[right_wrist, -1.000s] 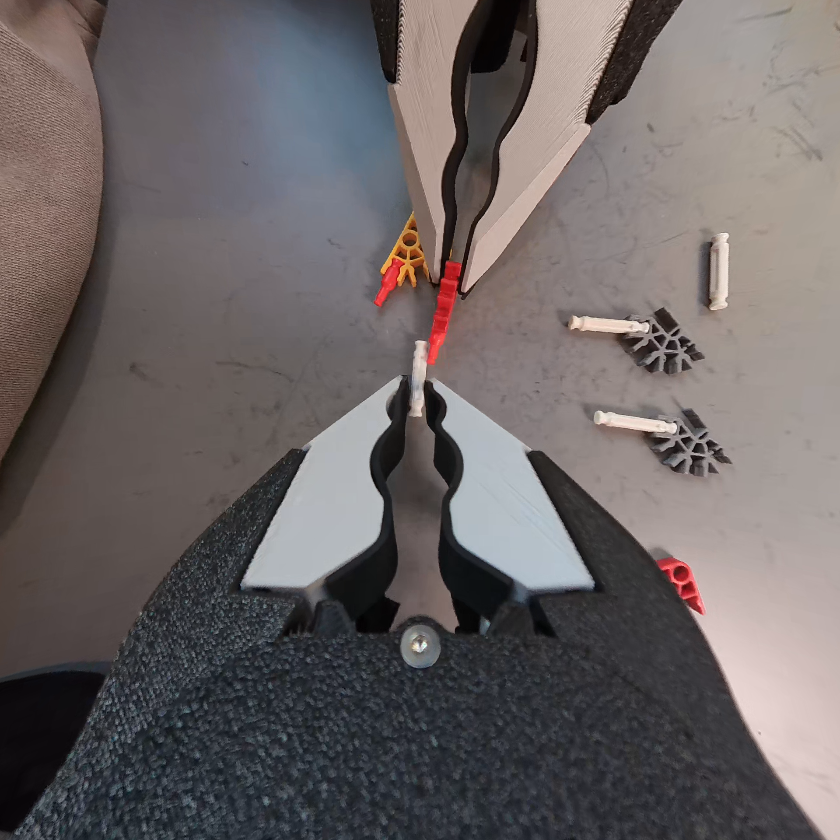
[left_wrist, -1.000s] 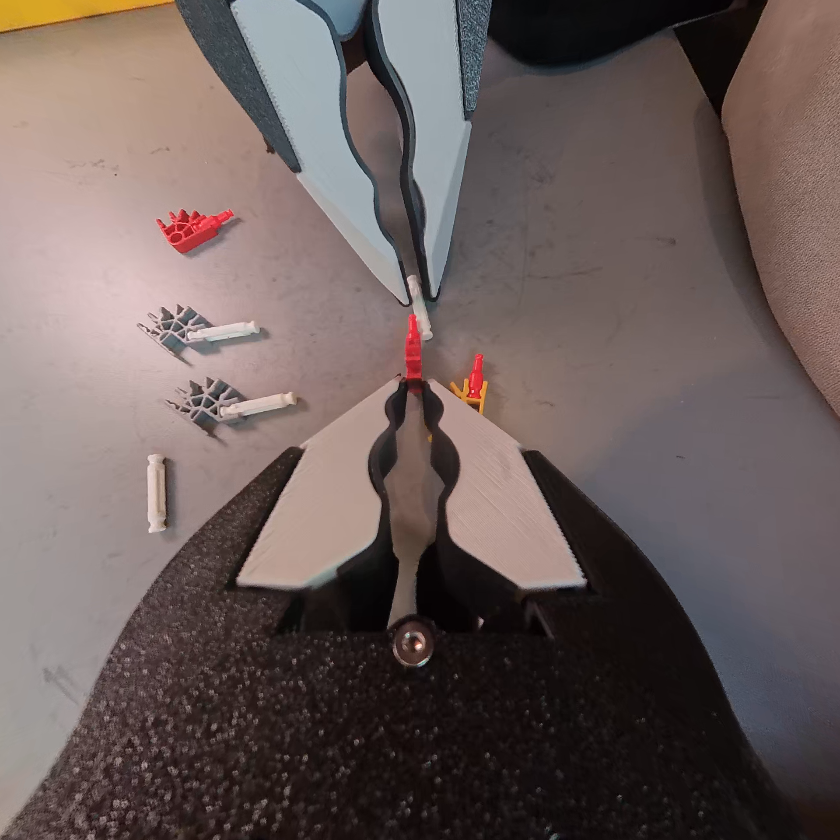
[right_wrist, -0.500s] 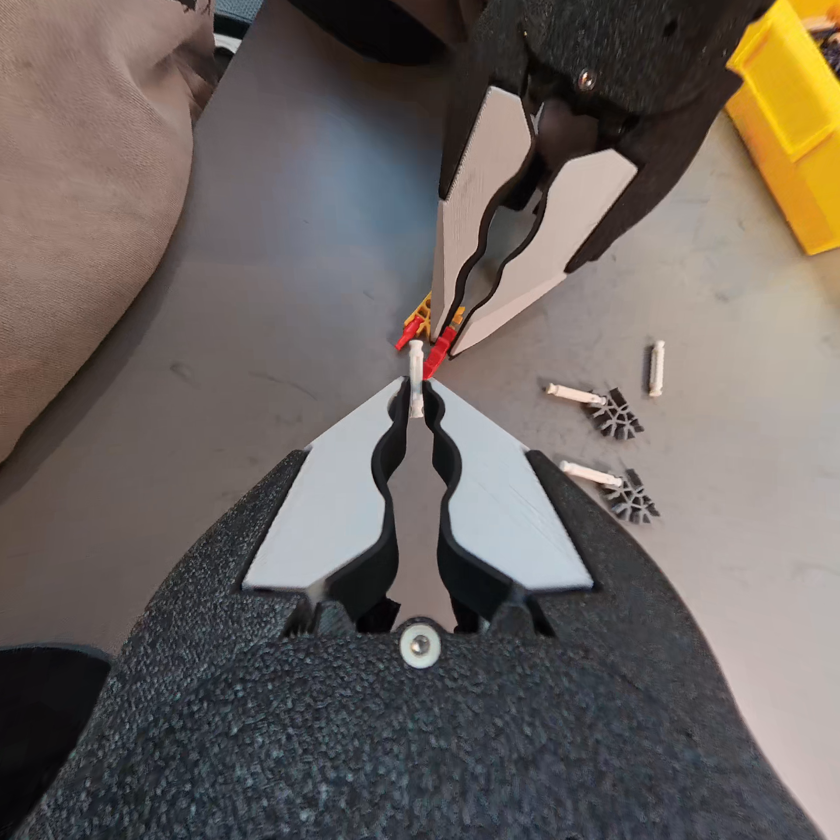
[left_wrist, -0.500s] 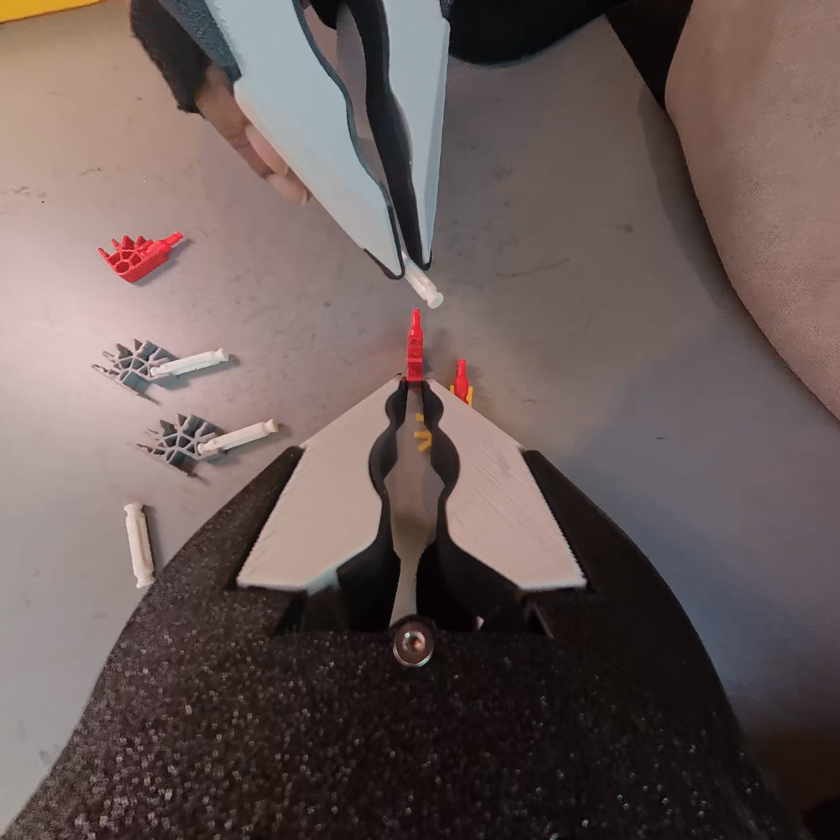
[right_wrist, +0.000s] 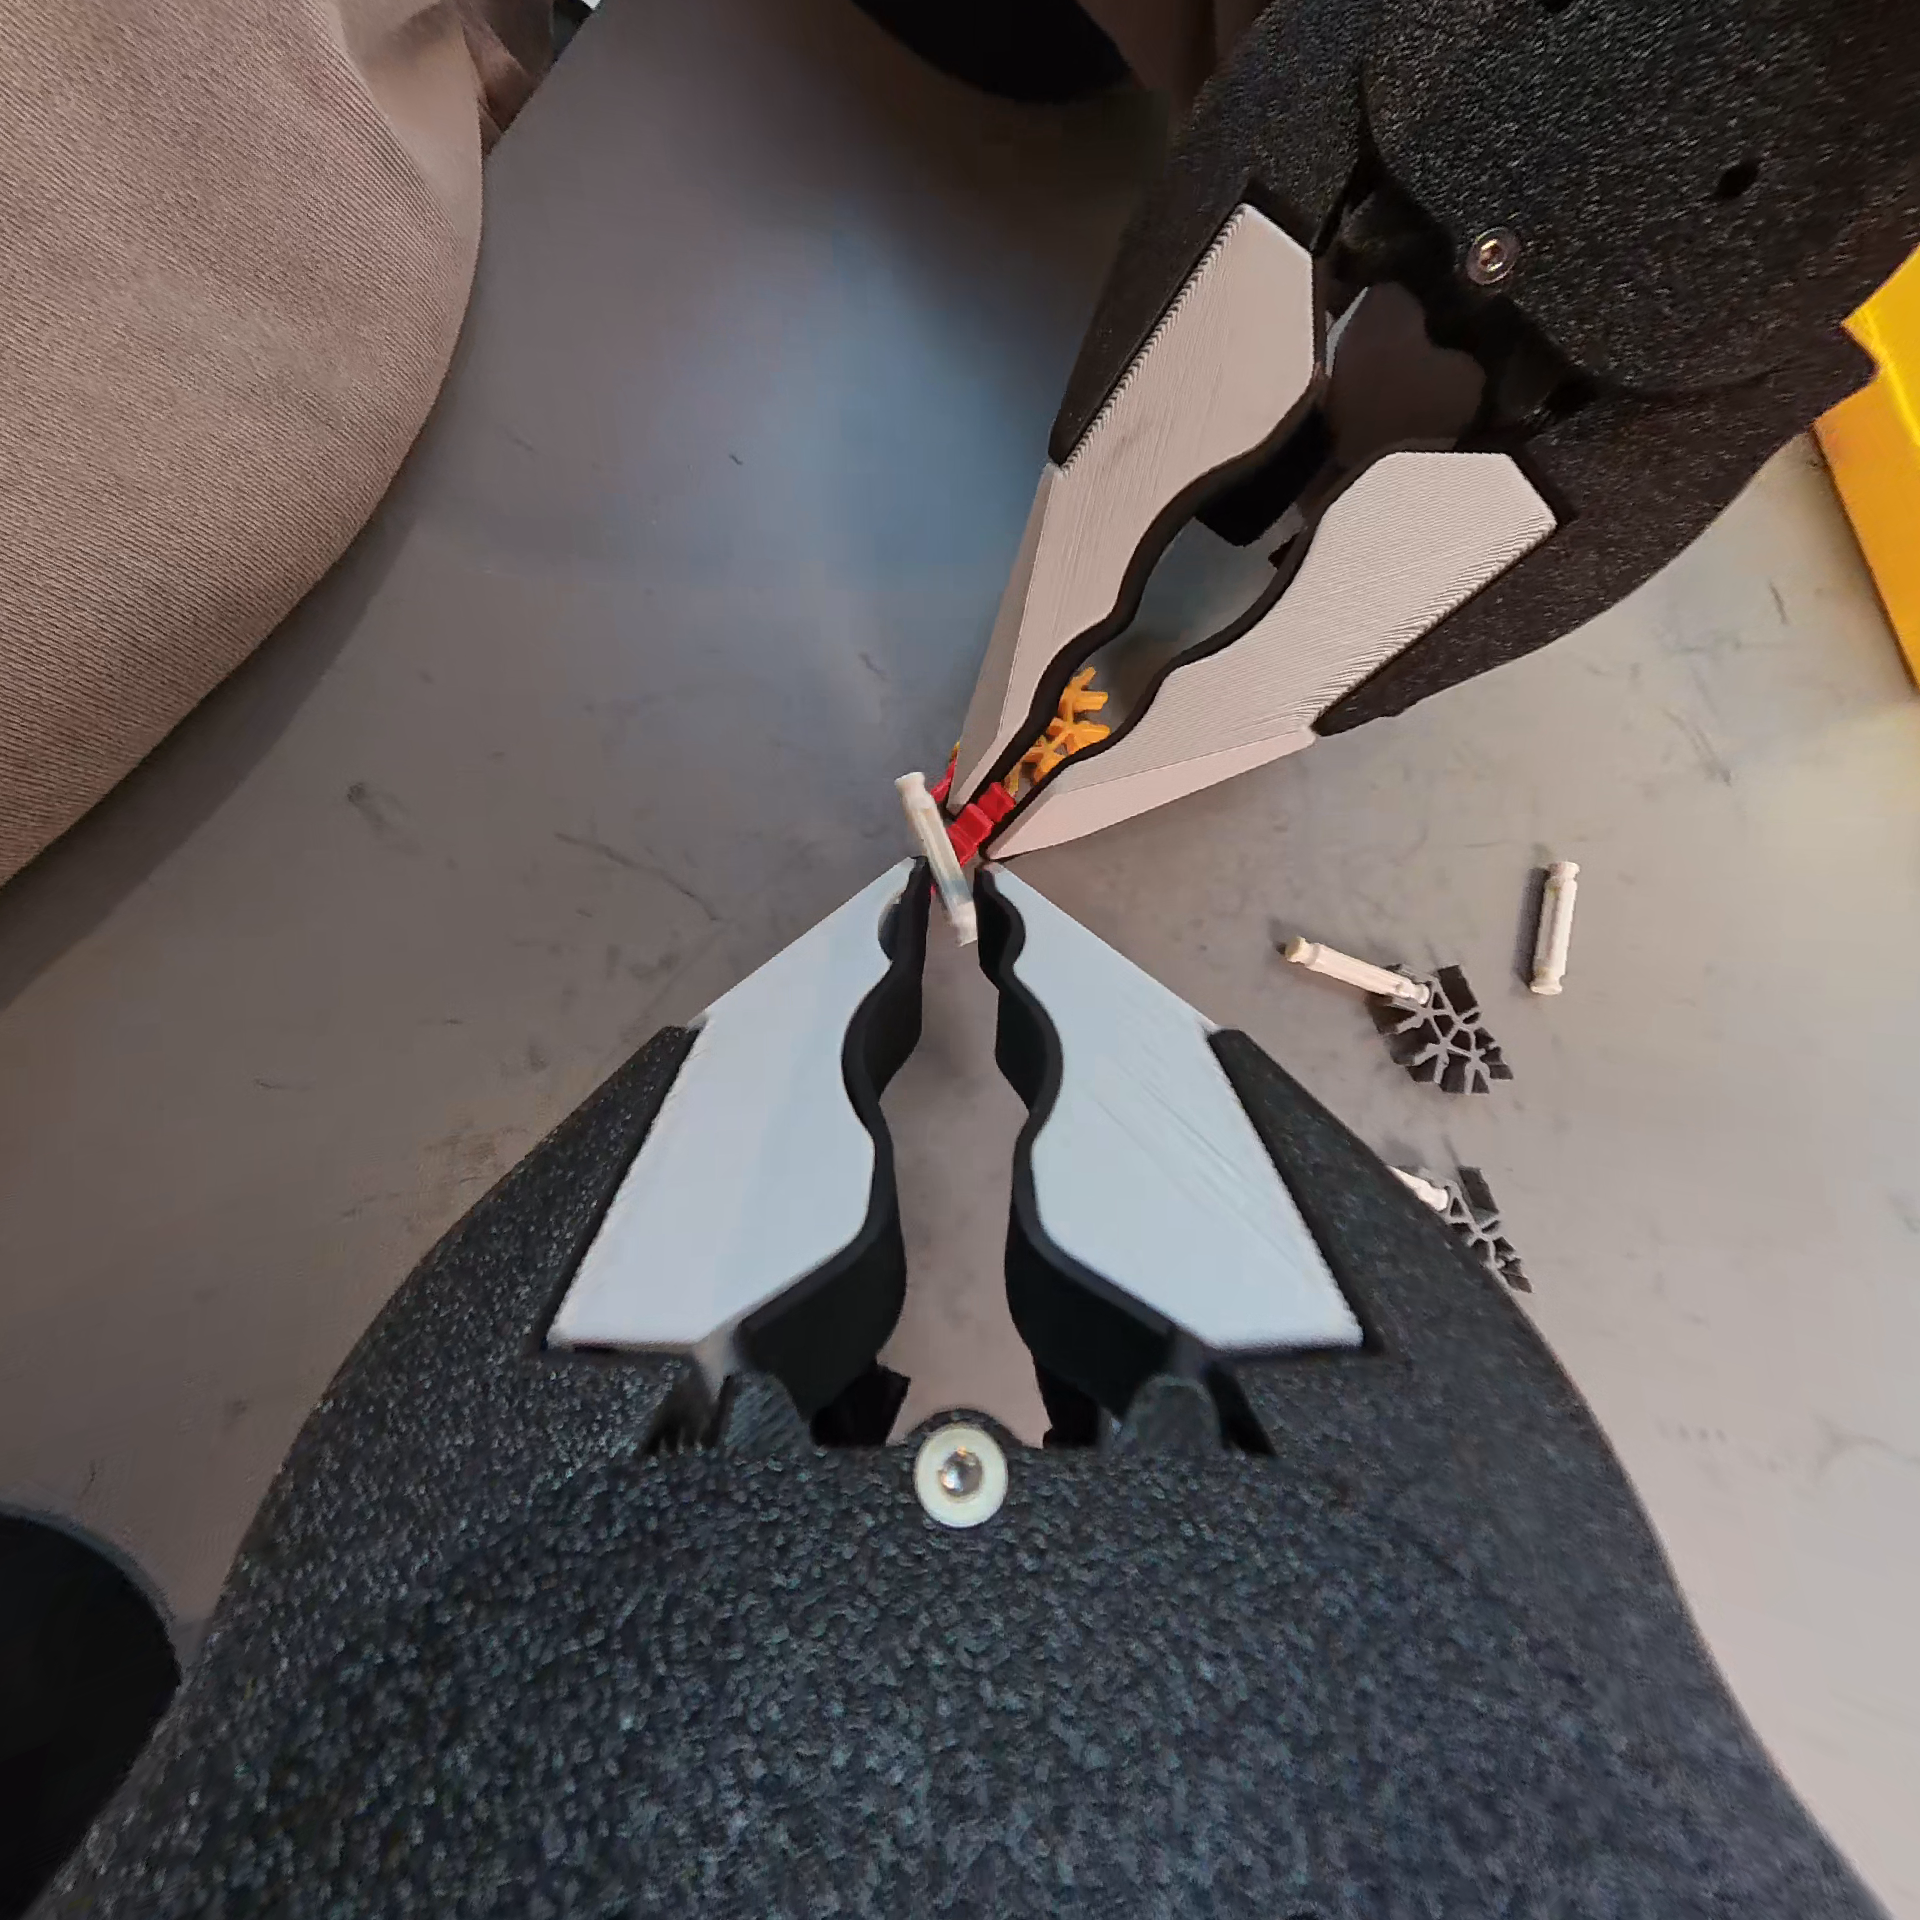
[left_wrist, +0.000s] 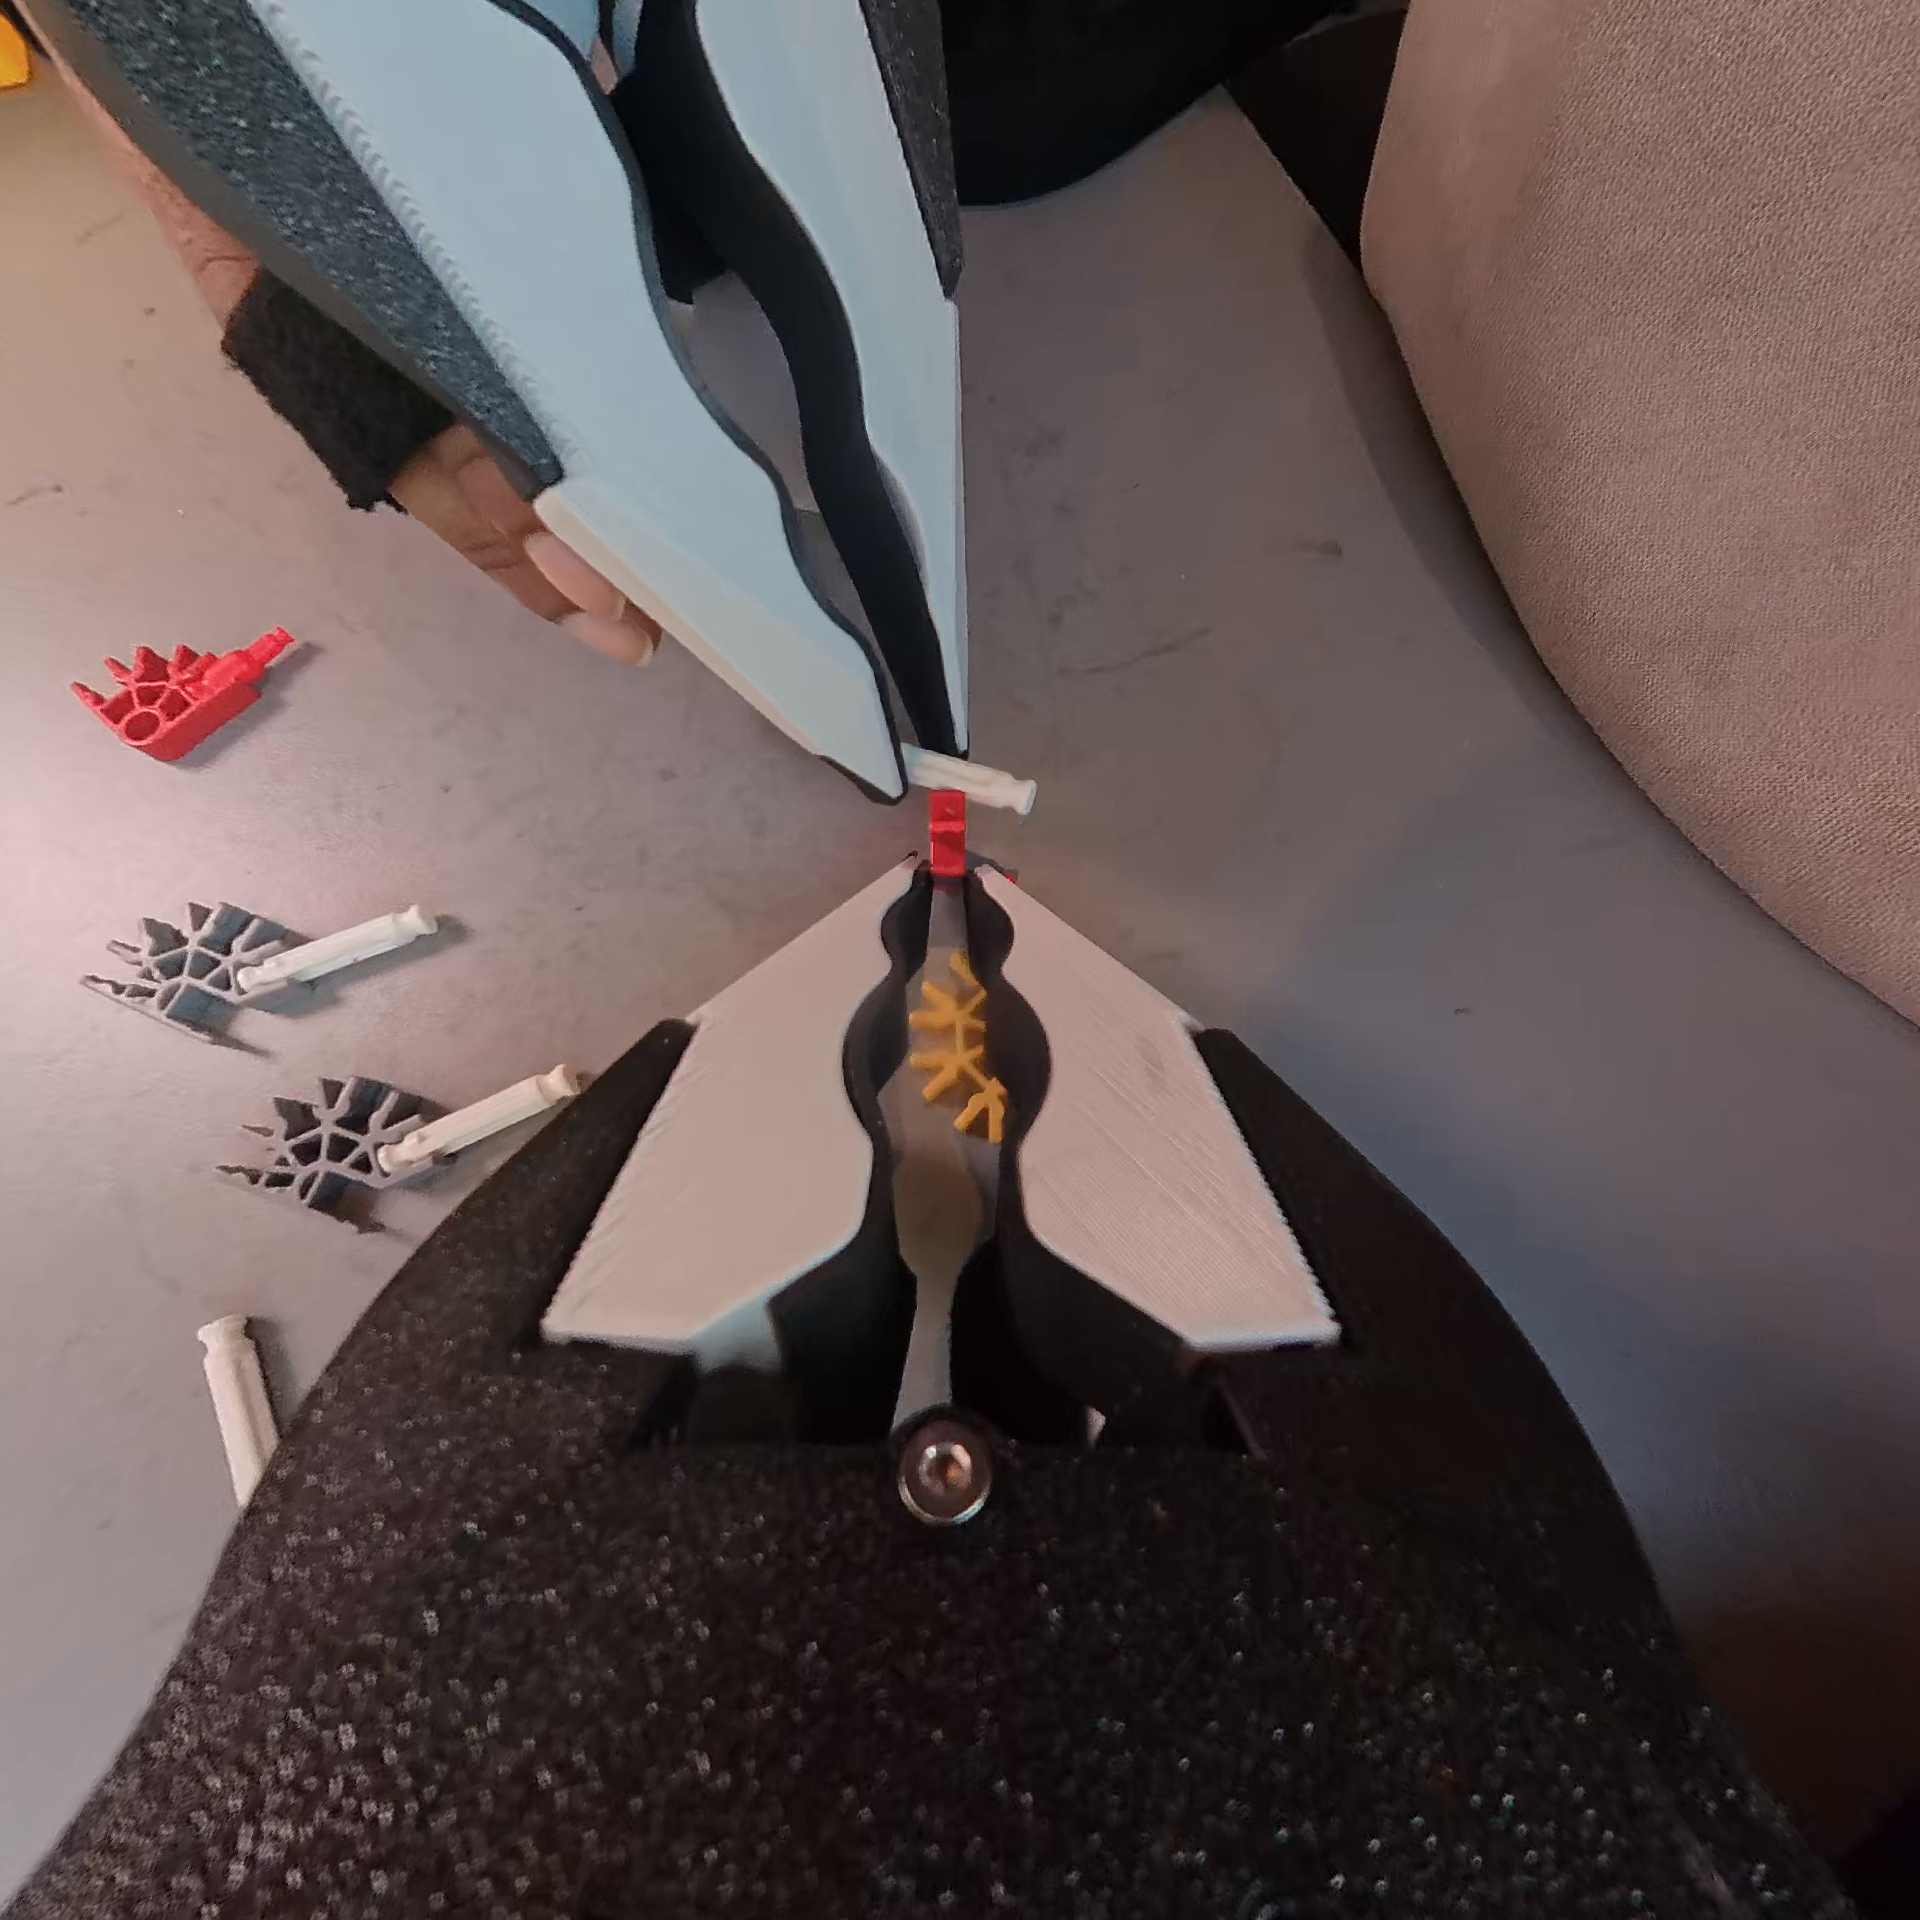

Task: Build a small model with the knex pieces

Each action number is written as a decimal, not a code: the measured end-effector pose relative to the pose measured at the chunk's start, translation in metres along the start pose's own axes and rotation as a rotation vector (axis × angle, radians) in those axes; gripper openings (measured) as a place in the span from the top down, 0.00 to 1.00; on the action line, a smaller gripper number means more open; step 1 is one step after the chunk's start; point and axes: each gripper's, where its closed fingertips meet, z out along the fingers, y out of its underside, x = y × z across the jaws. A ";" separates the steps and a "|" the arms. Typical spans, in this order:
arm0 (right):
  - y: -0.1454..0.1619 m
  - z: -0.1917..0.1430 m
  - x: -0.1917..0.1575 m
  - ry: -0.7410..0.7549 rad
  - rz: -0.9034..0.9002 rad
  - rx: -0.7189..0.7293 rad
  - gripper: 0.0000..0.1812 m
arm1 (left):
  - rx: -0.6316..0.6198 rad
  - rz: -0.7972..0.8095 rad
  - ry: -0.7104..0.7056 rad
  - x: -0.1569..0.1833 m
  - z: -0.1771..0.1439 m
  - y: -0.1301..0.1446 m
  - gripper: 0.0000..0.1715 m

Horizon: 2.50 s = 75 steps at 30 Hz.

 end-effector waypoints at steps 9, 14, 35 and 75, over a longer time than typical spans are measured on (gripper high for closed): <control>0.001 0.000 -0.003 -0.007 0.018 -0.036 0.96 | -0.009 -0.003 -0.004 0.003 0.001 0.000 0.97; 0.001 0.000 -0.004 -0.005 0.006 -0.055 0.96 | -0.004 -0.006 0.001 0.004 0.002 -0.001 0.97; 0.001 -0.004 0.002 0.156 0.055 -0.054 0.96 | 0.023 -0.264 -0.053 -0.007 0.004 -0.002 0.97; 0.021 -0.009 0.008 0.743 0.100 -0.136 0.95 | 0.095 -0.592 -0.305 -0.019 0.011 -0.013 0.98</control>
